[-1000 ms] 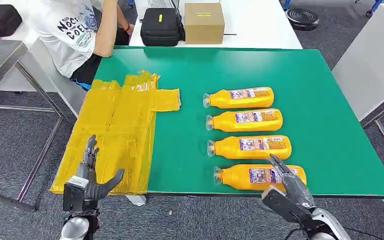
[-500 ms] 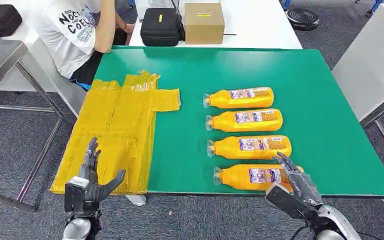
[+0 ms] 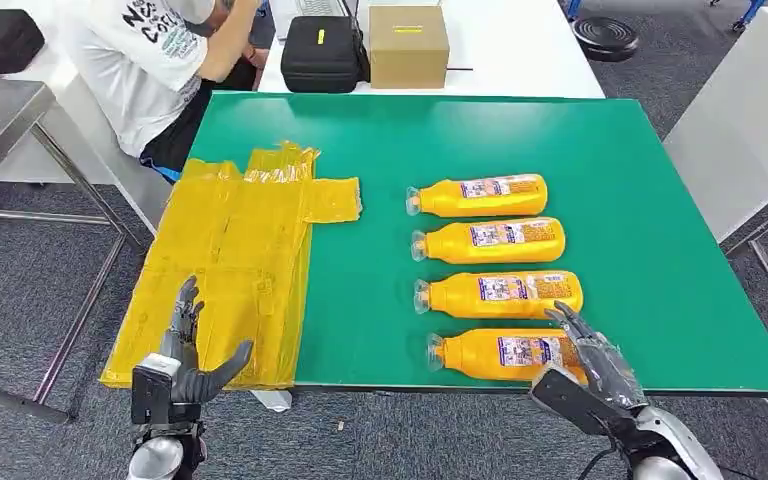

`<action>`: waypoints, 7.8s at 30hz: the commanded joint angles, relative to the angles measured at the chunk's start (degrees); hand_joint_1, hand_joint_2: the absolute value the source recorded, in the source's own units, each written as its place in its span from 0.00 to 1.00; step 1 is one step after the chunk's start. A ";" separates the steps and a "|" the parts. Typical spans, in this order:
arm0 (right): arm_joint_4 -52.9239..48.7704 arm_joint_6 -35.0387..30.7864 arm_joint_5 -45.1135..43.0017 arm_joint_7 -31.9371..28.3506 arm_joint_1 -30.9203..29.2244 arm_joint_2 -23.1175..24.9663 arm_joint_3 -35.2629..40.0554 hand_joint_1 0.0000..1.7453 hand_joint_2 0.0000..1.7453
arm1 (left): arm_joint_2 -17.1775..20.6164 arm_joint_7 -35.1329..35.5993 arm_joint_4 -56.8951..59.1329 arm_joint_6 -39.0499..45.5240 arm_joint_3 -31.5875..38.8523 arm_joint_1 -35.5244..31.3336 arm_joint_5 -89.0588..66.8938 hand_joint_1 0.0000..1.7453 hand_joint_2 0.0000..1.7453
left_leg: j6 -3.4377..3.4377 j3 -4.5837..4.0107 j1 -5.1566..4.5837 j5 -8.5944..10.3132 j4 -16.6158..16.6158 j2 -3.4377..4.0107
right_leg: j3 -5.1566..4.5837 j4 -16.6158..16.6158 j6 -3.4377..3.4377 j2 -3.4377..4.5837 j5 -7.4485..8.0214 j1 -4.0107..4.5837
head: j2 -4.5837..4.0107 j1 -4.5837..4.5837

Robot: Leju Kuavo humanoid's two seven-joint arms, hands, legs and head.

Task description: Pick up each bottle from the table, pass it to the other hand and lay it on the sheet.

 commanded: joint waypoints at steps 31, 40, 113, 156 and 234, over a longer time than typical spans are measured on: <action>12.08 5.06 -0.88 3.84 -7.59 -4.65 4.19 0.00 1.00 | 0.71 0.17 4.76 0.82 0.76 -1.98 2.36 0.00 1.00 | -0.16 0.34 0.12 -0.11 -0.05 0.09 | 0.37 -0.13 -0.14 0.04 -0.06 0.13 | 0.00 0.00; 13.16 5.46 -1.02 3.97 -8.36 -3.73 4.14 0.00 1.00 | 0.61 0.16 4.49 0.28 2.10 -2.01 2.55 0.00 1.00 | -0.09 0.15 0.07 -0.03 -0.04 0.06 | 0.17 -0.09 -0.08 0.03 0.00 0.08 | 0.00 0.00; 18.02 7.29 1.08 4.86 -10.62 -3.96 5.29 0.36 1.00 | 0.76 0.60 5.26 0.19 2.26 -1.78 3.27 0.00 1.00 | -0.10 0.66 0.11 -0.03 -0.07 -0.17 | 0.72 -0.16 -0.09 -0.16 -0.05 0.13 | 0.00 -0.15; 1.25 0.34 1.60 -0.76 -7.51 -1.97 -5.06 0.23 1.00 | -1.54 -4.11 -6.45 0.13 1.35 1.31 11.07 0.00 1.00 | -0.09 0.28 0.05 -0.04 0.01 -0.09 | 0.33 -0.03 -0.08 -0.08 -0.04 0.06 | 0.00 -0.15; 0.35 -6.52 7.89 4.41 -1.28 7.65 -1.32 0.00 1.00 | -3.46 -2.07 -5.52 -0.38 3.37 1.76 9.26 0.00 1.00 | -0.07 0.18 0.03 -0.04 -0.04 -0.07 | 0.20 -0.03 -0.06 -0.06 -0.05 0.04 | 0.00 -0.15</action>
